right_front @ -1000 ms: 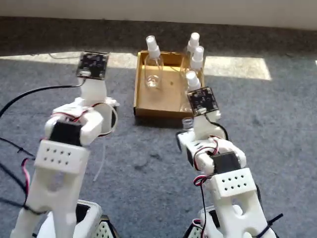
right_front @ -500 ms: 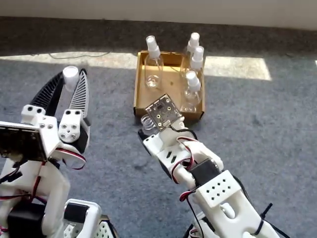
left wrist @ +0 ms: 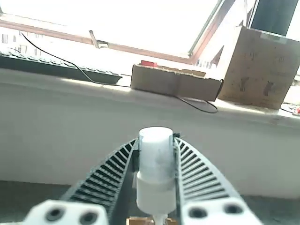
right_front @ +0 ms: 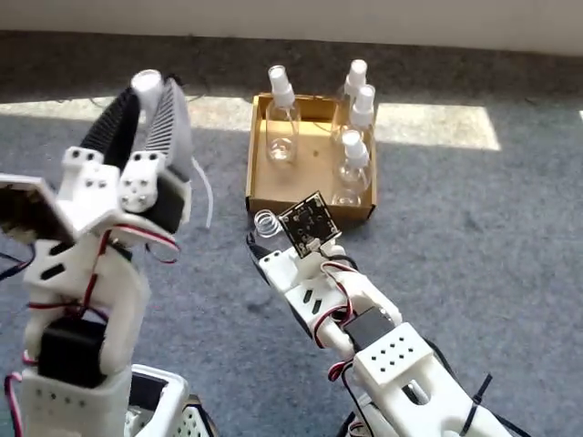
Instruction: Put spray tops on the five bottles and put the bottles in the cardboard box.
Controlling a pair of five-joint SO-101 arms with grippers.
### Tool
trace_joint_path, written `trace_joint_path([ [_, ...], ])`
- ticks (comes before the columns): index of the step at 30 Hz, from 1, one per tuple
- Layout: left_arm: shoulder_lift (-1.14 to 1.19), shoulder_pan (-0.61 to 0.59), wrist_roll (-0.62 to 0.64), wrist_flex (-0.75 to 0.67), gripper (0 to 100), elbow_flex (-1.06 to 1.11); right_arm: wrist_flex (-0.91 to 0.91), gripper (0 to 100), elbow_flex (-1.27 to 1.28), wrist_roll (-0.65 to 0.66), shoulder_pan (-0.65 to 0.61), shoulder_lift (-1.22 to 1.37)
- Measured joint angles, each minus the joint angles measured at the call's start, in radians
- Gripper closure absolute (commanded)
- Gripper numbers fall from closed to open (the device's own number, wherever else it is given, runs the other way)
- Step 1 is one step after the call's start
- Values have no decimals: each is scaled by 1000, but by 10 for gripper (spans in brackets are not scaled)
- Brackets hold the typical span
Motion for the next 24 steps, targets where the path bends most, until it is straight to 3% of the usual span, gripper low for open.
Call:
trace_joint_path([
  [6, 107, 149, 2, -38, 995, 2, -11, 995, 81, -2, 0, -181],
  [12, 153, 173, 2, -124, 995, 2, -6, 995, 244, -2, 0, -437],
  [19, 161, 284, 2, -140, 995, 2, 54, 995, 269, -2, 0, -483],
  [24, 161, 285, 2, -140, 995, 2, 55, 995, 269, -2, 0, -483],
])
